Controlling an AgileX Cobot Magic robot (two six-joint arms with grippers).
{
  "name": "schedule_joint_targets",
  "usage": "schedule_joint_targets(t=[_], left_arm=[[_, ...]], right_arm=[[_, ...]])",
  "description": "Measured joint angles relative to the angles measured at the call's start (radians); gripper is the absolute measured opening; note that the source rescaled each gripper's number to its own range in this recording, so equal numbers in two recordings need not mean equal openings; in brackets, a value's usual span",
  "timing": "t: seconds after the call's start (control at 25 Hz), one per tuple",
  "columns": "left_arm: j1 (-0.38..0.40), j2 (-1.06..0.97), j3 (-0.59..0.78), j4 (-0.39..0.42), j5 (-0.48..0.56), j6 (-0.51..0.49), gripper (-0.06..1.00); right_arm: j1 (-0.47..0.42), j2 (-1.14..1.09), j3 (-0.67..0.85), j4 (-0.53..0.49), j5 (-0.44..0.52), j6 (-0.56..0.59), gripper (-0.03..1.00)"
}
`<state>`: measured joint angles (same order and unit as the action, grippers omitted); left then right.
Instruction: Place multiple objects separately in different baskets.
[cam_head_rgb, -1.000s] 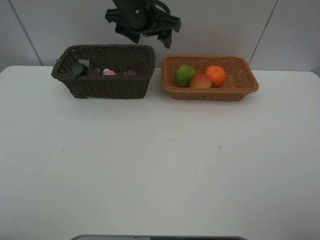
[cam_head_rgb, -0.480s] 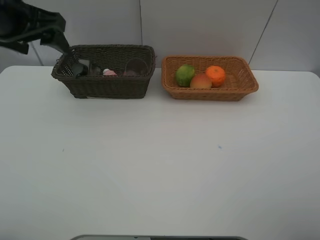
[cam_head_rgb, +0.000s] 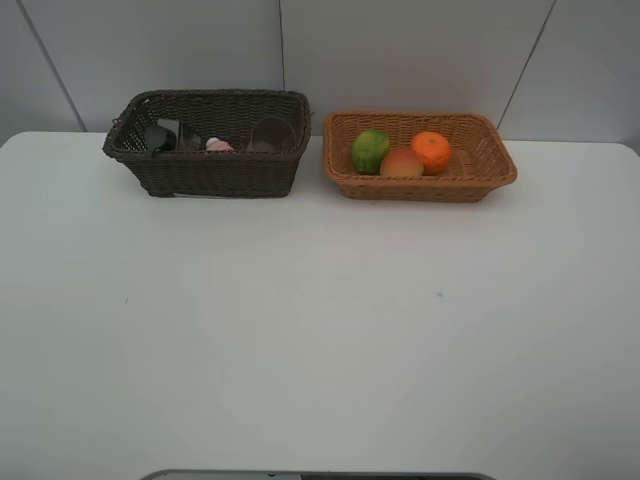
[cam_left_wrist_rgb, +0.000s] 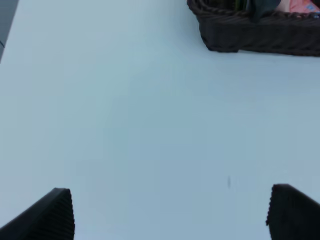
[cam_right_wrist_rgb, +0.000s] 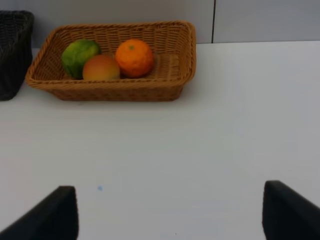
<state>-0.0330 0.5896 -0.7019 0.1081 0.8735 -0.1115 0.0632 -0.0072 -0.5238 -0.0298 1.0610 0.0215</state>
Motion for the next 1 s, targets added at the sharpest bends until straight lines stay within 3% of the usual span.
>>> schedule_joint_targets(t=[0.16,0.44,0.76,1.0], left_arm=[[0.001,-0.184,0.012,-0.041,0.095,0.006,0.99],[0.001,-0.367,0.019,-0.042,0.316,0.008,0.99],[0.001,-0.553,0.145,-0.042,0.327,0.056,0.99],[0.001,-0.597,0.153,-0.054,0.314,0.07,0.99]], right_arm=[[0.0,0.0,0.0,0.0,0.0,0.0,0.55],[0.0,0.0,0.0,0.0,0.0,0.0,0.55],[0.0,0.0,0.0,0.0,0.0,0.0,0.55],[0.0,0.0,0.0,0.0,0.0,0.0,0.55]])
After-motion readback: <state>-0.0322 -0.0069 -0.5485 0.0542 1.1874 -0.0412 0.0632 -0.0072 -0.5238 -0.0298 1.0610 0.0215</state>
